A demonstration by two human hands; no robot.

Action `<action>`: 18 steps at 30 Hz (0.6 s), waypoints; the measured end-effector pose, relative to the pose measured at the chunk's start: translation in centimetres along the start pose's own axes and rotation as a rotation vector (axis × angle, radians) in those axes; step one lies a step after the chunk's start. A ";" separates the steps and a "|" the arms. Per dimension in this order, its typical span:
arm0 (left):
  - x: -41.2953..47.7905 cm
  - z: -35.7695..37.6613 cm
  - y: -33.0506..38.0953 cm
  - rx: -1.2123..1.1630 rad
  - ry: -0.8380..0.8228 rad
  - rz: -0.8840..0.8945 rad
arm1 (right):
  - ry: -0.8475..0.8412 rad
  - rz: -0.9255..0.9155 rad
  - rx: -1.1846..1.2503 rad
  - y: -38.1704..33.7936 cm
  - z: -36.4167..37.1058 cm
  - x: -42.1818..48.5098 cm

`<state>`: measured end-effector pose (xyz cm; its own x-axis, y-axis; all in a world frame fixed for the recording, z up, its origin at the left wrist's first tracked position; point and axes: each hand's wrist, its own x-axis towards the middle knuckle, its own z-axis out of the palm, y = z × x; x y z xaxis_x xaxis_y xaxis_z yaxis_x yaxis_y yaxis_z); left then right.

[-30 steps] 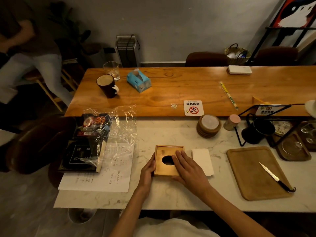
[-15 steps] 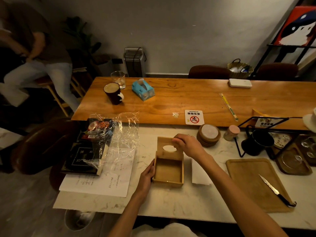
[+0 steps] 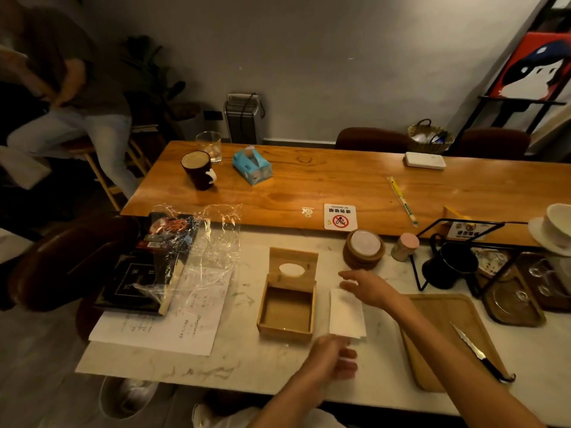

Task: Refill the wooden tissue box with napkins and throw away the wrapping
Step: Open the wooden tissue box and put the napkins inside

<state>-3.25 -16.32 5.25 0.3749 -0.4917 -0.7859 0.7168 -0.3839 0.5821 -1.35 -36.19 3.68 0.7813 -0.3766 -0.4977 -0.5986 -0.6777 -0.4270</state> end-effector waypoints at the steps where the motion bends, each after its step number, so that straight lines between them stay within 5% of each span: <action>1: 0.8 0.7 -0.6 -0.083 -0.034 -0.115 | -0.052 0.019 0.002 0.3 0.4 0.1; 5: 4.3 1.9 -1.9 -0.257 0.042 -0.178 | -0.266 0.063 -0.154 0.6 1.9 0.9; 14: 8.0 2.1 -0.5 -0.381 0.169 -0.155 | -0.231 0.145 -0.337 0.0 2.7 3.0; 18: 8.0 1.7 -1.1 -0.209 0.181 -0.141 | -0.323 0.236 -0.228 0.6 1.4 3.2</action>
<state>-2.07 -21.16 -1.29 0.3487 -0.2904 -0.8911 0.8674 -0.2602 0.4242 0.50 -36.92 0.78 0.5118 -0.3455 -0.7866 -0.6712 -0.7323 -0.1151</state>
